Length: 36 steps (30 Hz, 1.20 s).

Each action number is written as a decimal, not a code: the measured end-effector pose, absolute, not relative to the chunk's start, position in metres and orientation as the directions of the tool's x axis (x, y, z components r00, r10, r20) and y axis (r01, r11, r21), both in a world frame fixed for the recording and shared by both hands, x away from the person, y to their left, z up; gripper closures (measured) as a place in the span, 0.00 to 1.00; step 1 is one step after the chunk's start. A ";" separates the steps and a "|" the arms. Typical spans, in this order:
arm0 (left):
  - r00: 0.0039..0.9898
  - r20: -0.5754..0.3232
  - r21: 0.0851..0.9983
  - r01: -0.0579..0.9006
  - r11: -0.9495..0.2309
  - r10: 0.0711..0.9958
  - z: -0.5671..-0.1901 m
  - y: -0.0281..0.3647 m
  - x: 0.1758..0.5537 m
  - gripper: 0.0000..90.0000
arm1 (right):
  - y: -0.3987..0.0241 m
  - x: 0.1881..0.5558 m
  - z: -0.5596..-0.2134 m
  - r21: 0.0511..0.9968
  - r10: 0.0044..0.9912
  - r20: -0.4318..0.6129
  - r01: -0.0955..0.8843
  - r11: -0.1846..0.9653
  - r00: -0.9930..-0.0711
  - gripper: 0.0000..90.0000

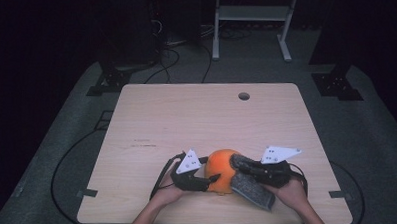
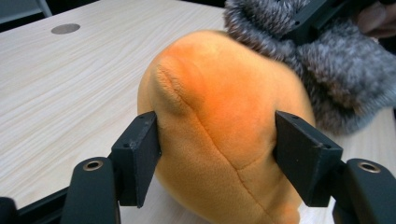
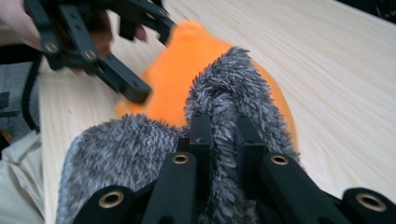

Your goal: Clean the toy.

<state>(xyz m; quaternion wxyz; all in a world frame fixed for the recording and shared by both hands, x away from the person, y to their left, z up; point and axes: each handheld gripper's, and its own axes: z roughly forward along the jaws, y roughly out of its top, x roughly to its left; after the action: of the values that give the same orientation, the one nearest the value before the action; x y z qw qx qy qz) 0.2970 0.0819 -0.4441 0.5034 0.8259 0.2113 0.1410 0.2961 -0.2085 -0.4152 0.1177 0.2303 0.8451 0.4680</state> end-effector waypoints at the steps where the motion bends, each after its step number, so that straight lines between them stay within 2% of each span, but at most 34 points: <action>1: 0.871 0.020 0.890 0.208 -0.405 0.492 -0.444 0.082 0.297 0.38 | -0.216 0.296 -0.419 0.840 0.515 0.029 0.300 0.453 -0.857 0.89; 7: 0.875 0.031 0.883 0.203 -0.423 0.484 -0.445 0.085 0.298 0.38 | -0.238 0.297 -0.427 0.812 0.556 0.066 0.368 0.453 -0.829 0.89; 9: 0.877 0.036 0.882 0.198 -0.428 0.480 -0.446 0.085 0.298 0.39 | -0.240 0.298 -0.422 0.828 0.549 0.098 0.374 0.418 -0.830 0.89; 13: 0.880 0.049 0.879 0.187 -0.438 0.473 -0.445 0.085 0.297 0.39 | -0.229 0.305 -0.409 0.851 0.527 0.103 0.349 0.393 -0.844 0.89; 17: 0.883 0.041 0.876 0.194 -0.442 0.468 -0.445 0.088 0.297 0.39 | -0.214 0.316 -0.409 0.834 0.522 0.122 0.372 0.407 -0.844 0.89; 19: 0.891 0.015 0.882 0.202 -0.426 0.453 -0.444 0.090 0.299 0.36 | -0.212 0.316 -0.412 0.830 0.519 0.122 0.374 0.414 -0.846 0.89; 23: 0.899 -0.078 0.894 0.254 -0.368 0.431 -0.437 0.091 0.301 0.20 | -0.212 0.304 -0.418 0.823 0.502 0.113 0.364 0.436 -0.857 0.89; 25: 0.896 -0.103 0.896 0.273 -0.351 0.432 -0.433 0.085 0.301 0.16 | -0.212 0.296 -0.420 0.825 0.491 0.108 0.354 0.440 -0.864 0.89; 29: 0.873 -0.111 0.858 0.325 -0.398 0.475 -0.433 0.070 0.304 0.13 | -0.213 0.286 -0.421 0.824 0.483 0.080 0.330 0.460 -0.872 0.89; 31: 0.859 -0.161 0.843 0.376 -0.385 0.485 -0.435 0.066 0.307 0.12 | -0.215 0.284 -0.421 0.823 0.491 0.075 0.332 0.461 -0.868 0.89; 32: 0.861 -0.163 0.847 0.372 -0.380 0.481 -0.435 0.066 0.307 0.15 | -0.216 0.284 -0.422 0.826 0.496 0.076 0.333 0.455 -0.865 0.89; 36: 0.876 -0.050 0.874 0.270 -0.403 0.479 -0.431 0.063 0.301 0.39 | -0.223 0.286 -0.422 0.832 0.505 0.096 0.348 0.432 -0.858 0.89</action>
<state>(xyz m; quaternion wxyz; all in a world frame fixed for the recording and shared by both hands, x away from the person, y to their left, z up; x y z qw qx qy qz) 0.3008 0.0631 -0.4311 0.4977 0.8309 0.2255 0.1049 0.2858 -0.2228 -0.4222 0.0837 0.2534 0.8422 0.4686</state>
